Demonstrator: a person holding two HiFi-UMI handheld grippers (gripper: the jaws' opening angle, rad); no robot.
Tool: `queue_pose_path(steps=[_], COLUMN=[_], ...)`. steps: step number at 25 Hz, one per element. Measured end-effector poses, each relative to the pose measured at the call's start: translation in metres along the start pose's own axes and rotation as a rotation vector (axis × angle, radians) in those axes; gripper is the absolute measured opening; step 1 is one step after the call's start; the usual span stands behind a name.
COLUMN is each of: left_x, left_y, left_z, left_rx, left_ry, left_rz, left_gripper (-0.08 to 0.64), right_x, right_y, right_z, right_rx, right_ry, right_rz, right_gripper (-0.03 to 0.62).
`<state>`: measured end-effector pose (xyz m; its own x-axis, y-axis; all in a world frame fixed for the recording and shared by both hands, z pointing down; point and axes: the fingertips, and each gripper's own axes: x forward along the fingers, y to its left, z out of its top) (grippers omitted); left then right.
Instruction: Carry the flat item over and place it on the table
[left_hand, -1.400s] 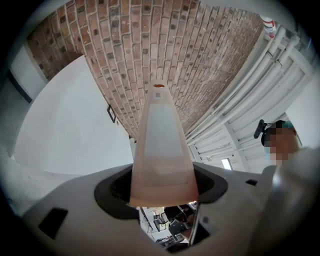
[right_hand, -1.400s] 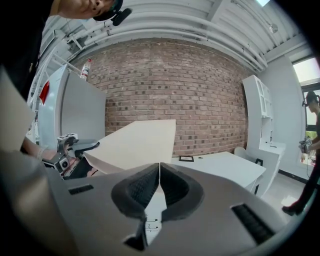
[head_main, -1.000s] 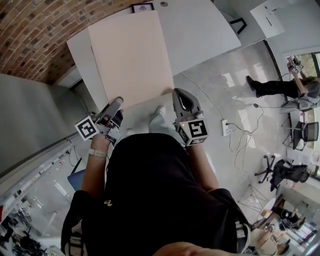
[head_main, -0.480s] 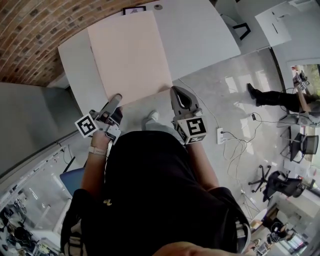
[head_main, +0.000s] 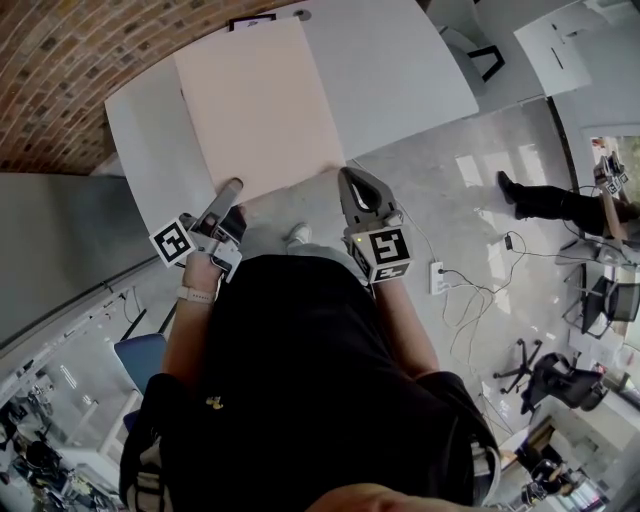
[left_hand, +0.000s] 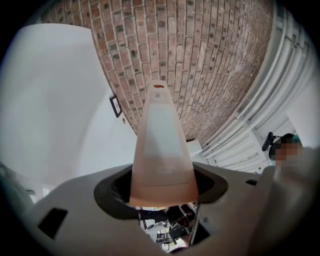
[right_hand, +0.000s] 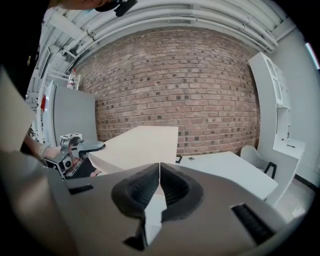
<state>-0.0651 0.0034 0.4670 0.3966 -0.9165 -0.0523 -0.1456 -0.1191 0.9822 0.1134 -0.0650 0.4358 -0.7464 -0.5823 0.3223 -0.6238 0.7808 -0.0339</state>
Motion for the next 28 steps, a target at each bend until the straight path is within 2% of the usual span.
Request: queue_pose_path(steps=[13,28], left_x=[0.055,0.129], left_y=[0.043,0.12], left_z=[0.022,0.057], left_rx=[-0.058,-0.158], left_ry=[0.073,0.205], left_rz=[0.058,0.126], left_gripper=[0.288,0.288], right_x=[0.03,0.074], right_y=[-0.036,-0.079], right_z=[-0.004,0.0], right_rx=[0.046,0.062], right_ry=[0.068,0.169], right_rz=[-0.054,-0.155], right_gripper=[0.014,0.014])
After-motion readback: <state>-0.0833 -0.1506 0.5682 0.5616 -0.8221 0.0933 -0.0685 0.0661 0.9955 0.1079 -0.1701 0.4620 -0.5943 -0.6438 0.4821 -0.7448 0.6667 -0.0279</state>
